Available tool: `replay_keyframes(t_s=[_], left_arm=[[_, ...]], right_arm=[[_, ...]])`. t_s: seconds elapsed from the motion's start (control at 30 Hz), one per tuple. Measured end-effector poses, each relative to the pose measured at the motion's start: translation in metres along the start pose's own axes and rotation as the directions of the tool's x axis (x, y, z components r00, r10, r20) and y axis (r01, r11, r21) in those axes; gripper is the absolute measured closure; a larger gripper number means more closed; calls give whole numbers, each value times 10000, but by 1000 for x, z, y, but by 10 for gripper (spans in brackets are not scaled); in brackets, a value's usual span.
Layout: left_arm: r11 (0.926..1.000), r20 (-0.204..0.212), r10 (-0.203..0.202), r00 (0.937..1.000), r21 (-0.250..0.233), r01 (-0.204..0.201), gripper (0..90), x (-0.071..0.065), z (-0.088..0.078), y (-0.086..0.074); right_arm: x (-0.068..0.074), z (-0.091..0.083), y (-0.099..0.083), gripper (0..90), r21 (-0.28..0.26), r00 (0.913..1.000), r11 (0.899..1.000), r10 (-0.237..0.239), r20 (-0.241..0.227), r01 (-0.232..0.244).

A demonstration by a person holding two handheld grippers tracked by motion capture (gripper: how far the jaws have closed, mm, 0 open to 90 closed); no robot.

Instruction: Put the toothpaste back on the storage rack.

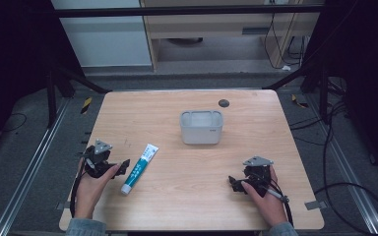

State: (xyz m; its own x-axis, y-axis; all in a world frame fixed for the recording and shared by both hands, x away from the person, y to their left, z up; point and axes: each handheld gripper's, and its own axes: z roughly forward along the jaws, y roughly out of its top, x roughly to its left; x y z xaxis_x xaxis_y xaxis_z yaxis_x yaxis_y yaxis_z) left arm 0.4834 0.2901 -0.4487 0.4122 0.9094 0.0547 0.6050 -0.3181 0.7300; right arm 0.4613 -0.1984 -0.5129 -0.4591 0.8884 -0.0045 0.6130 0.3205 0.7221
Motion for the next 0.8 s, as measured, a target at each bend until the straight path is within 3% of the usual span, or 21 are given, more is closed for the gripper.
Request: replay_keyframes(t_s=[0.23,0.43,0.63,0.8], left_arm=[[10000,118,61,9999,48,-61,53,-5,-5,1],[9996,119,203,9997,-213,-201,89,-13,-8,4],[9983,259,579,9980,18,-580,100,-27,-8,9],[9977,170,620,9979,270,-625,96,-36,0,16]], right_arm=[[0,0,0,4,-6,10000,10000,58,12,-58],[-5,1,1,4,-7,9984,9992,412,382,-412],[-6,1,1,6,-18,9985,9992,396,369,-395],[-7,2,1,6,-37,9991,9997,248,351,-247]])
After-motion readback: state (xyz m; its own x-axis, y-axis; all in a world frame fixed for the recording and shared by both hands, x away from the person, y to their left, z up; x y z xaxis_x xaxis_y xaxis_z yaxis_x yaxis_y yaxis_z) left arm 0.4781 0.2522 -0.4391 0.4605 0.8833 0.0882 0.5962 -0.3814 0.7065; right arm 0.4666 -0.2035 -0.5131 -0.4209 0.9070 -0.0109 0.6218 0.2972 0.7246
